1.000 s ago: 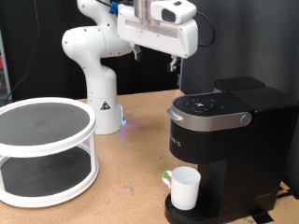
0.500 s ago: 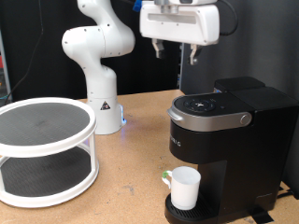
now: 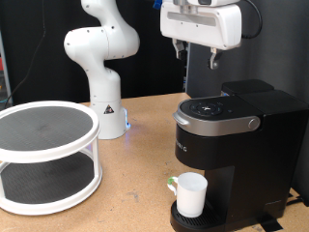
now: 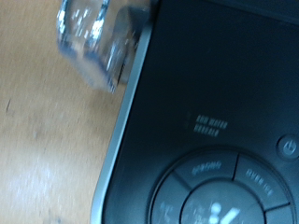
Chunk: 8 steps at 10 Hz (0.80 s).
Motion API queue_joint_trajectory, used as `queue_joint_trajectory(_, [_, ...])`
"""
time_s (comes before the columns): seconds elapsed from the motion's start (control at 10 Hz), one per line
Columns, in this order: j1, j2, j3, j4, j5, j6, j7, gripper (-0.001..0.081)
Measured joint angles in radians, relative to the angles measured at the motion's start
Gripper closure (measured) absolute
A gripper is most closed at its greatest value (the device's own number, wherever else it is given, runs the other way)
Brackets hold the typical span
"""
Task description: Make a cup of coffee with the keurig machine
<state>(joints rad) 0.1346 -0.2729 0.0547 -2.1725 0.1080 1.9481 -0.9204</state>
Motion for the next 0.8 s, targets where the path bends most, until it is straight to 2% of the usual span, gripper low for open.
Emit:
queue_joint_trajectory(0.3, [0.000, 0.013, 0.022, 0.033, -0.101, -0.082, -0.011, 0.0005])
queue_joint_trajectory(0.5, [0.000, 0.038, 0.026, 0.077, -0.102, -0.109, 0.018, 0.0005])
queue_joint_trajectory(0.8, [0.000, 0.079, 0.026, 0.130, -0.101, -0.108, 0.088, 0.0005])
